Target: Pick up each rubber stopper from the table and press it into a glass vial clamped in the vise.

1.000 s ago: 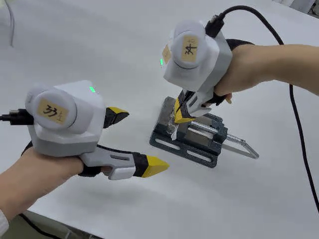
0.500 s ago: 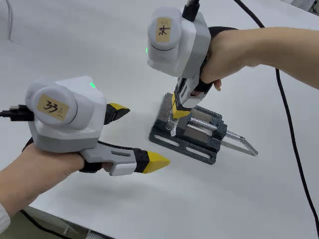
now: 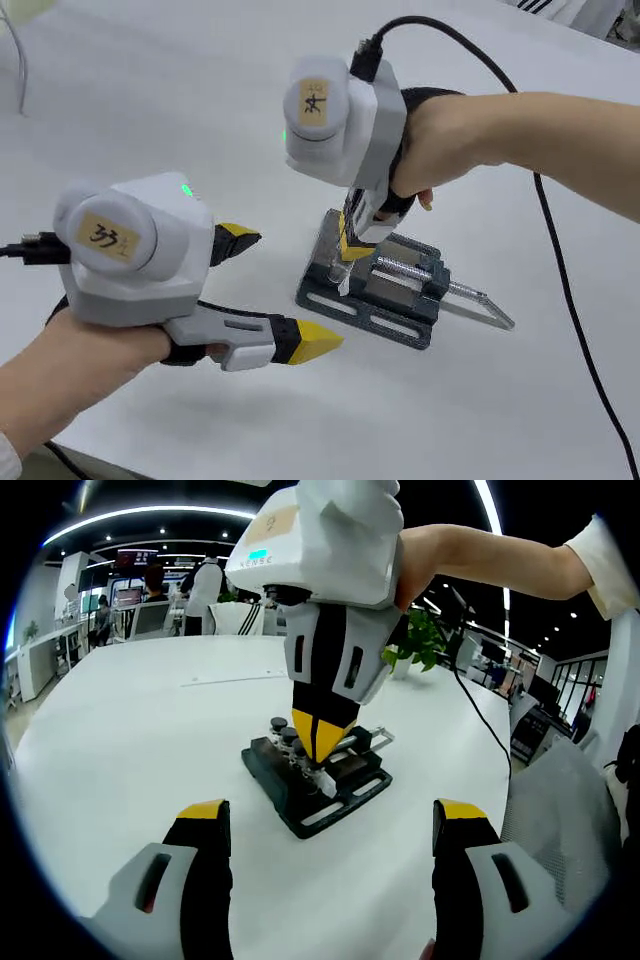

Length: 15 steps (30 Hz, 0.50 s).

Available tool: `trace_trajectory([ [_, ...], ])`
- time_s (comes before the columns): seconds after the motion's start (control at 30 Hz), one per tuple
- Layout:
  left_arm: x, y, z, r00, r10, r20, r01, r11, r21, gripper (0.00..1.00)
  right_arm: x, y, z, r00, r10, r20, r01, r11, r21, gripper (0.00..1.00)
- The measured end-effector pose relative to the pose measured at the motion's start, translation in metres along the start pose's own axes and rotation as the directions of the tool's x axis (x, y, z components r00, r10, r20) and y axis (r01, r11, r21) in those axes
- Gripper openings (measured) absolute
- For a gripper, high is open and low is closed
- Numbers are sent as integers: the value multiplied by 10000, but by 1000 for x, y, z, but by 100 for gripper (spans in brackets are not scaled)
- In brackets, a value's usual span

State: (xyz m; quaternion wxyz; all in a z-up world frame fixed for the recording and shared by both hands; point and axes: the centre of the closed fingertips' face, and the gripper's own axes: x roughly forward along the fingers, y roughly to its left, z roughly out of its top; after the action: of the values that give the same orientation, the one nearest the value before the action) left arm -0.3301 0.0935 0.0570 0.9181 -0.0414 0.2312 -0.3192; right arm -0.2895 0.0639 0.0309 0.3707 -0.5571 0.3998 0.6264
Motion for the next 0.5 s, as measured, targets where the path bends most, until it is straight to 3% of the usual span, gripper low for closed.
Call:
trace_trajectory([
  [0.17, -6, 0, 8, 9999, 157, 24, -157, 9998, 87, 81, -2, 4, -2, 9990, -228, 380, 244, 9987, -440, 0],
  [0.5, -15, 2, 6, 9989, 470, 22, -470, 9989, 77, 81, -3, 0, -2, 9951, -67, 985, 133, 9977, -668, 0],
])
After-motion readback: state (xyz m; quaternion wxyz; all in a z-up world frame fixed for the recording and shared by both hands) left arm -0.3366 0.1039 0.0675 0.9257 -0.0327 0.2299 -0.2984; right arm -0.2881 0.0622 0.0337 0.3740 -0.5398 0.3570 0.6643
